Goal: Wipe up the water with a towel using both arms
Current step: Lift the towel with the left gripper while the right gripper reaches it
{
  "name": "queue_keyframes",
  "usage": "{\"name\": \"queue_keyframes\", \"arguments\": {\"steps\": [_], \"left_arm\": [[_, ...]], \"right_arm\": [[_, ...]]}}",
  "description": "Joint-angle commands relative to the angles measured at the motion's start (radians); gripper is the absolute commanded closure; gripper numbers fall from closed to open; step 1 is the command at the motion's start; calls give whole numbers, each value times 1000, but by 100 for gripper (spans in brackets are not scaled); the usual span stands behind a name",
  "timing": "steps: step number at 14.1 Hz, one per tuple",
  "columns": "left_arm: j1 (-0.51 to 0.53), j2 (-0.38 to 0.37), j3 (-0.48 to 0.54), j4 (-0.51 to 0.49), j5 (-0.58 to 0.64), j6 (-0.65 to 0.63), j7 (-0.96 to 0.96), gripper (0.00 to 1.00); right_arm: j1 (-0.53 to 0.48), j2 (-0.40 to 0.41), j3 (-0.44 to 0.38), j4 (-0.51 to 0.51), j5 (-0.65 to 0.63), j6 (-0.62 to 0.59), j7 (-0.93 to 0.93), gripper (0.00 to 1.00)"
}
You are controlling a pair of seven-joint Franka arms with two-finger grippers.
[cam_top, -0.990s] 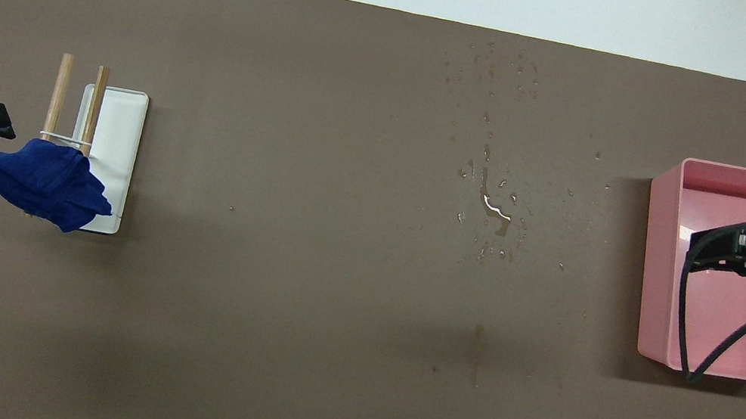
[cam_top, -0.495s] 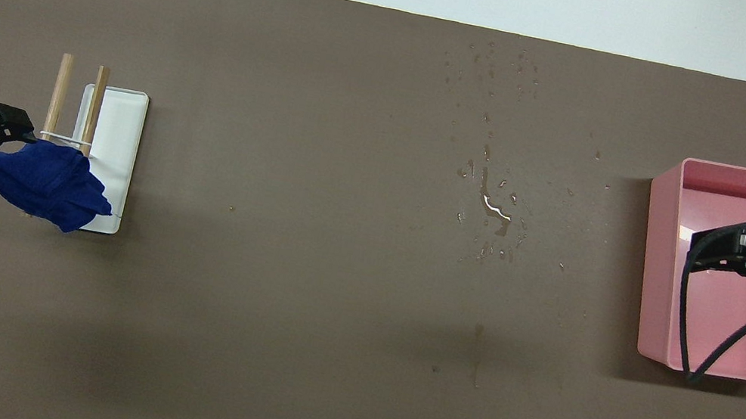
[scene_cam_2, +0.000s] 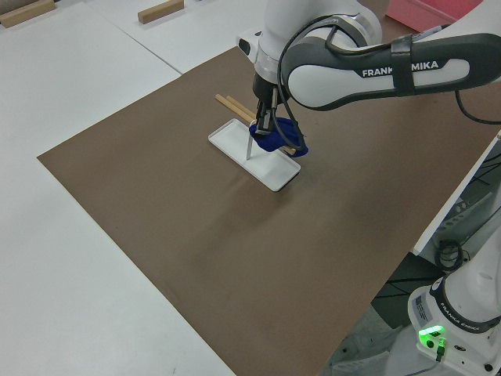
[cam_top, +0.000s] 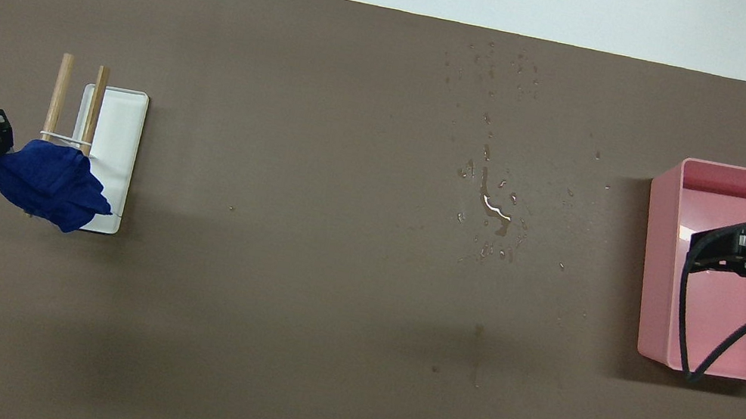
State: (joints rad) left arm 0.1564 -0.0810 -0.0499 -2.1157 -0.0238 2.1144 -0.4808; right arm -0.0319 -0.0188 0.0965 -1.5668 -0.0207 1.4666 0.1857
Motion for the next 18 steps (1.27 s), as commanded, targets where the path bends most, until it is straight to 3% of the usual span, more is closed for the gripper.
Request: {"name": "queue_keyframes", "arguments": {"steps": [1,6,14,18], "left_arm": [[-14,30,7,121,15,-132,-19,100],[-52,43,-1,298,-46,-286,-181,100],[-342,92,-1,446,-110,-218,-848,100],[-475,119,-2,500,-104,-174,-1132,100]], "right_arm": [[-10,-26,-1,-22,21,-5,-26,0],[-10,-24,0,-22,27,21,38,0],[41,14,11,-18,240,142,593,0],[127,40,11,-18,353,259,930,1]]}}
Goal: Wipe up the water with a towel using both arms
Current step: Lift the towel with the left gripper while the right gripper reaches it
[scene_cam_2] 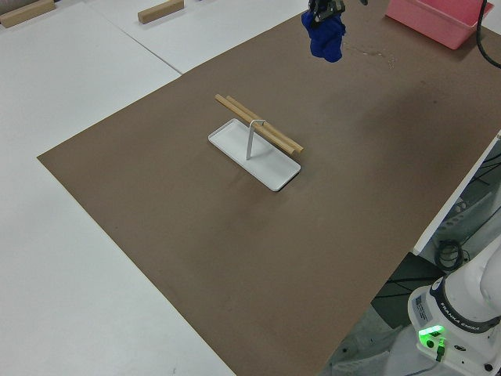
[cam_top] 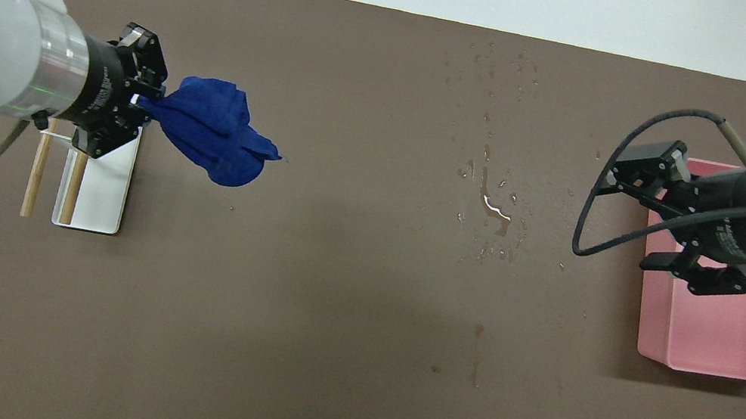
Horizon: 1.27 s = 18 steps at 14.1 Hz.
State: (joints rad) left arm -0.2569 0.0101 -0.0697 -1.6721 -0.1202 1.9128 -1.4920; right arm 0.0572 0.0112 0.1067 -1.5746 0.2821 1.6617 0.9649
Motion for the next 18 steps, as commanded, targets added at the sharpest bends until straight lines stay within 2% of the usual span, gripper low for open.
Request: {"name": "queue_keyframes", "arguments": {"steps": [1,4,7,10,14,15,16,17,18], "left_arm": [[-97,30,19,60,-10,55,-189,100],[-201,28,18,60,-10,136,-408,100],[-306,31,19,60,2,230,-583,100],[-358,31,18,60,54,305,-695,100],[-364,33,14,58,66,344,-764,100],[-363,33,13,58,67,345,-766,100],[-363,33,13,58,67,345,-765,100],[-363,33,11,57,65,351,-764,100],[-363,33,11,58,65,353,-764,100]], "right_arm": [[64,19,1,-9,68,93,229,1],[140,42,1,-7,95,171,423,3],[176,65,1,1,147,231,584,4],[216,85,1,-2,204,343,629,5],[219,76,1,-25,204,339,640,5],[219,76,1,-25,204,340,640,18],[216,78,1,-24,204,343,632,49],[208,82,1,-16,209,348,629,90],[207,85,1,-10,215,352,630,100]]}}
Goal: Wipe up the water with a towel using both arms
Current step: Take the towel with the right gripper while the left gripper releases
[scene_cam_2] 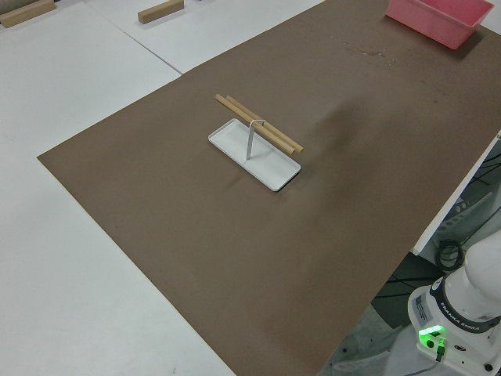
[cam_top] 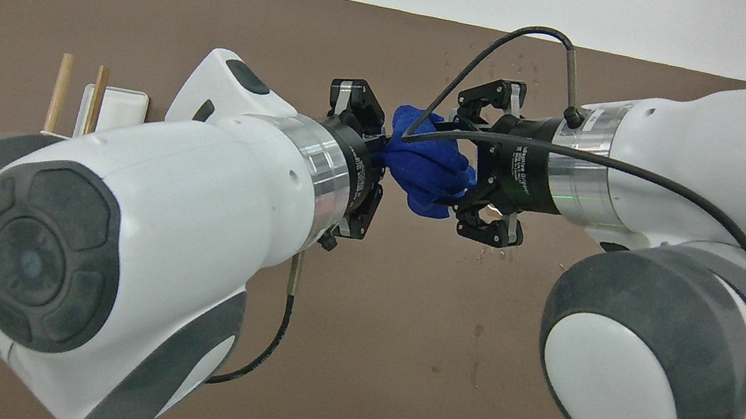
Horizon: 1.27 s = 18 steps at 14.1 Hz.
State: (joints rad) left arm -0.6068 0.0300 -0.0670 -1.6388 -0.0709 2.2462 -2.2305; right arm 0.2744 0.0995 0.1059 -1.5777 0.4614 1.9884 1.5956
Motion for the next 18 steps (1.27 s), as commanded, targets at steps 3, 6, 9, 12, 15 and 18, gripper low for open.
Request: {"name": "queue_keyframes", "arguments": {"steps": [3,6,9,12,15,18], "left_arm": [[-14,13,7,24,16,21,-24,100],[-33,13,7,17,16,19,-5,100],[-31,11,7,14,22,-2,37,0],[-8,-5,19,17,39,-100,180,0],[86,-39,29,25,34,-340,504,0],[230,-58,29,21,31,-515,814,0]], "right_arm": [[-11,-3,0,-2,23,41,-6,100],[-14,-3,0,4,23,40,-29,100],[-20,-3,-2,1,22,38,-101,100],[-37,-3,-8,-11,10,41,-143,100],[-67,-9,-9,-61,-7,90,-241,100],[-101,48,-8,-50,-33,182,-302,100]]}}
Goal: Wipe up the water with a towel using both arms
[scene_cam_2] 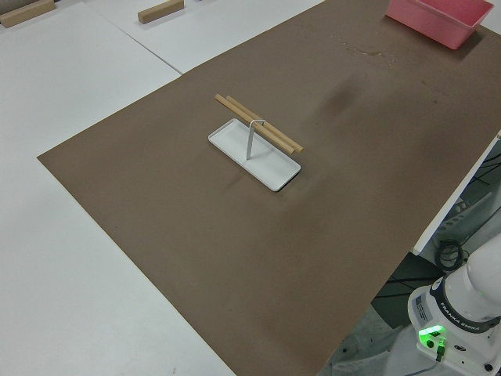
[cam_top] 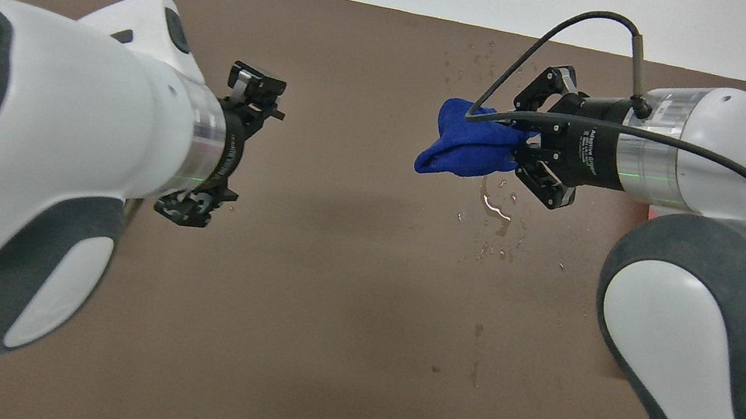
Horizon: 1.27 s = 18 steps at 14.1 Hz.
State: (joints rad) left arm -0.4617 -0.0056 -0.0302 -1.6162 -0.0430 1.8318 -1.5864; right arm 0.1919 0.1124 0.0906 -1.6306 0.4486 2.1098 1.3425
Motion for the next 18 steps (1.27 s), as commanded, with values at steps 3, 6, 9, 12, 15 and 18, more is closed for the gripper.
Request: {"name": "queue_keyframes", "arguments": {"steps": [3,6,9,12,15,18], "left_arm": [[236,-33,-7,-4,2,-198,473,0],[354,-46,-7,-4,3,-270,717,0],[443,-62,-8,-5,11,-365,1005,0],[518,-70,-8,-10,12,-391,1271,0],[581,-85,-2,-19,18,-411,1413,0],[565,-114,-4,-88,22,-384,1418,0]], "right_arm": [[-25,157,11,15,-117,203,-120,100],[-41,291,9,23,-120,361,-210,100],[-42,395,9,21,-122,465,-273,100],[-37,469,9,0,-120,564,-336,100],[-45,466,9,-69,-120,567,-396,100],[-38,434,8,-167,-119,569,-414,100]]}}
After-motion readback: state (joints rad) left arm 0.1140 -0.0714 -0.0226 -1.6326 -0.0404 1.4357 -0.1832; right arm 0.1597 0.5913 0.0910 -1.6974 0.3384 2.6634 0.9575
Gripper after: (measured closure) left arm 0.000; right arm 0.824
